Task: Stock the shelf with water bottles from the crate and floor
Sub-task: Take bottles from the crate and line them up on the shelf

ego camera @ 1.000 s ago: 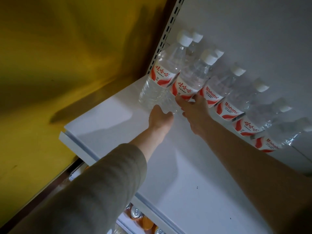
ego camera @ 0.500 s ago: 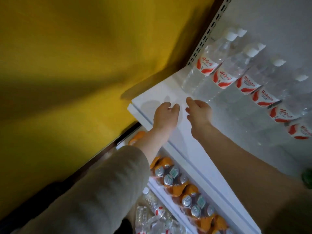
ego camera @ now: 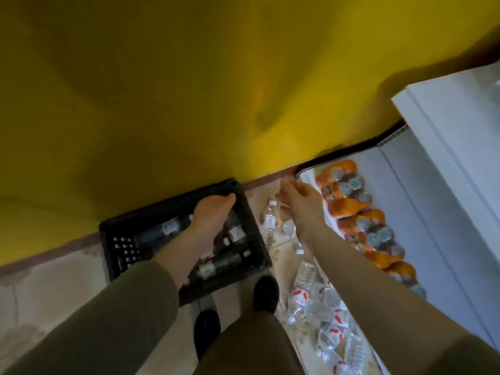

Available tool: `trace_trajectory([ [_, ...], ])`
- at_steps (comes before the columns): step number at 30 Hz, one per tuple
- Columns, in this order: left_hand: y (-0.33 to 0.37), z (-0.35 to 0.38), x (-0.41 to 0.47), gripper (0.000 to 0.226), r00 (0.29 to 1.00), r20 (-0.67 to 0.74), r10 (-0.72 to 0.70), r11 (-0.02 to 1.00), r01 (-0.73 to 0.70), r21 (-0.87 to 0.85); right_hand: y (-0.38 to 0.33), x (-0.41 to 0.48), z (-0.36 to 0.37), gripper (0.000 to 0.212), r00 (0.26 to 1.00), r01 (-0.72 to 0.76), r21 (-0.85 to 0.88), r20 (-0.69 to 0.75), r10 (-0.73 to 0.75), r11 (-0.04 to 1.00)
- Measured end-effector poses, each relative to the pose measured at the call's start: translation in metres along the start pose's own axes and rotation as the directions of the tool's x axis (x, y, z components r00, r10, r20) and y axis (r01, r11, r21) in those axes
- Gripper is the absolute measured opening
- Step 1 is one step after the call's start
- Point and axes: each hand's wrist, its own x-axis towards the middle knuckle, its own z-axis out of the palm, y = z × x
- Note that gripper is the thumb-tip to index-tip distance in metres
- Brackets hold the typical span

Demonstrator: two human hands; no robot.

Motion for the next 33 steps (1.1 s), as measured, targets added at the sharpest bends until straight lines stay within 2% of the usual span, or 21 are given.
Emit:
trace_trajectory([
  [4,-0.084,-0.055,0.024,0.017,0.982,-0.082,-0.170,0.978,0.158,-0.137,0.068,-0.008,0.044,0.018,0.989,-0.112,-0.059,0.089,0.117,0.992],
  [7,-0.148,-0.075,0.049,0.029,0.970,-0.123,-0.208,0.957,0.176,-0.232,0.119,0.003,0.069,0.015,0.965,-0.200,-0.091,0.152,0.213,0.975],
  [8,-0.167,-0.079,0.060,0.026,0.964,-0.141,-0.226,0.948,0.184,-0.261,0.134,0.008,0.077,0.015,0.954,-0.231,-0.100,0.174,0.245,0.968],
  [10,-0.200,-0.084,0.082,0.015,0.950,-0.172,-0.261,0.937,0.206,-0.282,0.168,0.021,0.094,0.018,0.933,-0.284,-0.103,0.198,0.300,0.953],
  [11,-0.214,-0.085,0.095,0.013,0.945,-0.187,-0.268,0.936,0.209,-0.284,0.185,0.032,0.104,0.034,0.919,-0.324,-0.086,0.207,0.335,0.942],
  [12,-0.227,-0.087,0.110,0.013,0.944,-0.202,-0.262,0.939,0.201,-0.281,0.200,0.040,0.115,0.016,0.906,-0.357,-0.076,0.215,0.365,0.931],
  [15,-0.261,-0.091,0.157,0.027,0.944,-0.237,-0.228,0.957,0.172,-0.233,0.242,0.067,0.149,0.030,0.835,-0.495,0.000,0.279,0.475,0.869],
  [18,-0.280,-0.091,0.203,0.017,0.944,-0.311,-0.109,0.993,0.091,-0.073,0.278,0.095,0.188,0.035,0.808,-0.543,0.024,0.286,0.515,0.839],
  [21,-0.293,-0.092,0.255,0.028,0.954,-0.291,0.070,0.968,0.006,0.251,0.310,0.125,0.224,0.026,0.771,-0.587,0.048,0.337,0.540,0.808],
  [23,-0.305,-0.092,0.291,0.030,0.956,-0.225,0.190,0.867,-0.056,0.495,0.329,0.148,0.246,0.029,0.773,-0.590,0.074,0.340,0.536,0.804],
  [26,-0.322,-0.092,0.332,0.059,0.954,-0.175,0.245,0.645,-0.025,0.764,0.347,0.178,0.269,0.026,0.770,-0.596,0.069,0.333,0.544,0.800],
  [29,-0.329,-0.086,0.346,0.076,0.951,-0.188,0.244,0.492,0.046,0.869,0.355,0.192,0.279,0.014,0.731,-0.626,0.014,0.357,0.581,0.780],
  [30,-0.330,-0.084,0.348,0.078,0.940,-0.203,0.273,0.459,0.058,0.887,0.357,0.195,0.280,0.019,0.739,-0.609,-0.036,0.338,0.583,0.793],
  [32,-0.332,-0.080,0.351,0.079,0.925,-0.222,0.309,0.419,0.077,0.905,0.361,0.199,0.282,0.033,0.759,-0.593,-0.031,0.312,0.571,0.805],
  [33,-0.331,-0.079,0.351,0.077,0.920,-0.225,0.322,0.404,0.081,0.911,0.361,0.200,0.283,0.033,0.759,-0.602,-0.003,0.309,0.573,0.799],
])
